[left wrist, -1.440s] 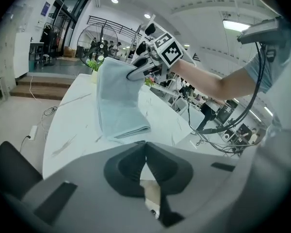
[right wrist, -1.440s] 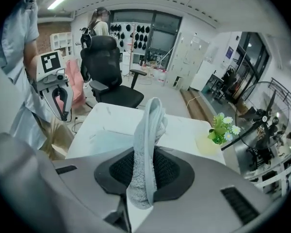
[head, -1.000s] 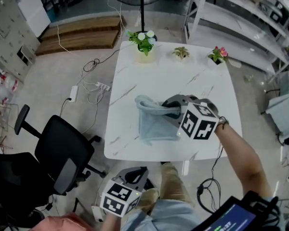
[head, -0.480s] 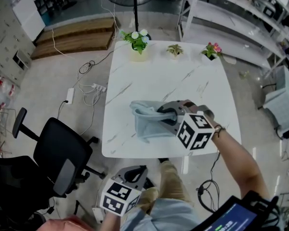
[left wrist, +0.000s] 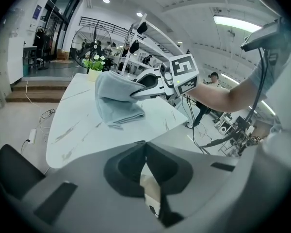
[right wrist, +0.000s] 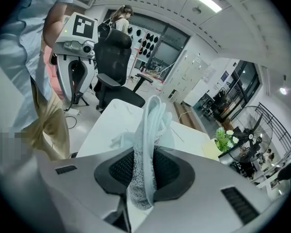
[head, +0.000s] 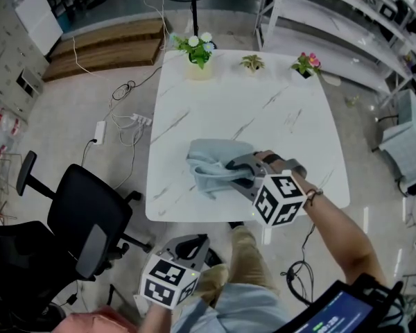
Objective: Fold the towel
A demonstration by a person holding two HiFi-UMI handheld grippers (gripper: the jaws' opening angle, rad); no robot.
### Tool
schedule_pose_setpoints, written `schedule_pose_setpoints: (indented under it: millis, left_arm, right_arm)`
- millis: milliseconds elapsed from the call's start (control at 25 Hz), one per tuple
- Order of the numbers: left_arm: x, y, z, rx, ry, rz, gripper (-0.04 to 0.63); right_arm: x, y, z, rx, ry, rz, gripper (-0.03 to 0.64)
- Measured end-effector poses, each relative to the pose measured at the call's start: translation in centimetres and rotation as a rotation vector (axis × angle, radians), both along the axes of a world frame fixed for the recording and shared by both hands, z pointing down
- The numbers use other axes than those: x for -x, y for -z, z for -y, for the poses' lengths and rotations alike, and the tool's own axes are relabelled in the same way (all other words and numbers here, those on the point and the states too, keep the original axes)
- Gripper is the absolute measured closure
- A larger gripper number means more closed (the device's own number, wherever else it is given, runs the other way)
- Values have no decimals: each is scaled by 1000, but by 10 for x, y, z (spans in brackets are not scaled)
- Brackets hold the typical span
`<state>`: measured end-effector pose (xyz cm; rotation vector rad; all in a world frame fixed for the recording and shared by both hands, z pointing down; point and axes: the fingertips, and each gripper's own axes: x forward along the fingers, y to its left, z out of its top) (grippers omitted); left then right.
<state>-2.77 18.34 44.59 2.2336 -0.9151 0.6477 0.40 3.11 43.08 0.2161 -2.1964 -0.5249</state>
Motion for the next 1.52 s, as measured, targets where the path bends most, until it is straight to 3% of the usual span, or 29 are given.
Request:
schedule_pose_setpoints:
  millis: [680,1040,1160,1400,1520]
  left_arm:
    - [6,-8,-2,35,8,0,588]
    - [9,-9,-2,31,9,-4,588]
    - [7,-8,-1,24,9,-6,588]
    - [7,-6,1,15,9,-3,588]
    - [7,-7,1,15,9,-3,586]
  right_arm:
    - [-3,-59,-12,31,3,-78,497]
    - [0,-26,-19,165,-3,1,370]
    - [-5,-23,-15,235,-28,26,350]
    - [-18,-25,-14,537,-120,97,341]
    - [-23,-27,-21,629,-148,104,341]
